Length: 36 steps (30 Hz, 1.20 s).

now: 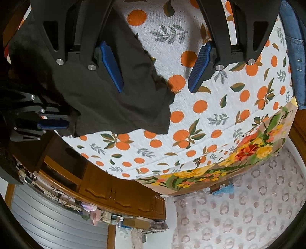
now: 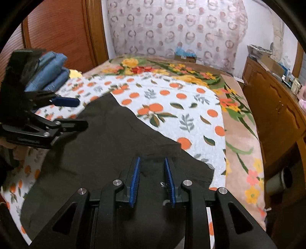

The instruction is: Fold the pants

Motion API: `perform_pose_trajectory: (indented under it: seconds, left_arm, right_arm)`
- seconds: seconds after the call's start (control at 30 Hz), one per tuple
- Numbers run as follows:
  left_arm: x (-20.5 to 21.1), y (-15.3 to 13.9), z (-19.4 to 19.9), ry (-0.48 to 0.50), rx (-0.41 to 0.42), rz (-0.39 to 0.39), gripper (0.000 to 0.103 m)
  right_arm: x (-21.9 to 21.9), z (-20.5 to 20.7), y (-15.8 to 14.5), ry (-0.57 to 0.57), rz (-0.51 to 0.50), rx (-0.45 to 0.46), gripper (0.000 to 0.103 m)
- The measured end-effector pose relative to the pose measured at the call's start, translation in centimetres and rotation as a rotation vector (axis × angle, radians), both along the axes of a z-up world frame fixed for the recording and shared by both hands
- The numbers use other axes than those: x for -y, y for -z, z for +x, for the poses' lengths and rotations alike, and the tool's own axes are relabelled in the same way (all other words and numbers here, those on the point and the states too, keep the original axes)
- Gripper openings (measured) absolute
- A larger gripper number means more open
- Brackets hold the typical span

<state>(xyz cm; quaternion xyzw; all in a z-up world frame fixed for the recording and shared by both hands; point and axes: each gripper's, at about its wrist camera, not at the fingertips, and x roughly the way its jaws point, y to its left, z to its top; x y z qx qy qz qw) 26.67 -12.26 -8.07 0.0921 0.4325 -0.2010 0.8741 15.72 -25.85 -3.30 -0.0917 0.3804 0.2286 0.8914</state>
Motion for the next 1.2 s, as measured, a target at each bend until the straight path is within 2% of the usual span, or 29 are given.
perform_pose_trajectory:
  seconds: [0.03, 0.1, 0.23, 0.4, 0.53, 0.63, 0.73, 0.9, 1.2]
  left_arm:
    - [0.0, 0.1, 0.1, 0.000, -0.002, 0.002, 0.072]
    - [0.1, 0.3, 0.1, 0.000, -0.006, 0.003, 0.072]
    - [-0.1, 0.5, 0.2, -0.003, -0.012, 0.003, 0.072]
    - [-0.1, 0.6, 0.2, -0.002, -0.009, 0.007, 0.072]
    - [0.0, 0.8, 0.2, 0.000, -0.011, 0.011, 0.072]
    - [0.1, 1.1, 0.2, 0.001, -0.013, 0.014, 0.072]
    - [0.1, 1.1, 0.2, 0.001, -0.016, 0.009, 0.072]
    - [0.1, 1.1, 0.2, 0.000, -0.013, 0.002, 0.073]
    - [0.0, 1.4, 0.3, -0.001, 0.006, -0.010, 0.077]
  right_arm:
    - [0.1, 0.1, 0.1, 0.004, -0.006, -0.001, 0.024]
    - [0.2, 0.2, -0.1, 0.008, 0.000, 0.010, 0.004]
    - [2.6, 0.1, -0.8, 0.130, 0.028, 0.040, 0.004]
    - [5.4, 0.3, -0.2, 0.253, 0.047, 0.027, 0.004]
    - [4.5, -0.3, -0.6, 0.193, 0.085, 0.046, 0.005]
    - [2.7, -0.4, -0.7, 0.136, 0.075, 0.055, 0.018]
    - [1.2, -0.2, -0.4, 0.071, 0.075, 0.042, 0.023]
    - [-0.5, 1.0, 0.8, -0.003, 0.013, 0.015, 0.026]
    - [-1.7, 1.7, 0.9, -0.027, -0.038, 0.023, 0.026]
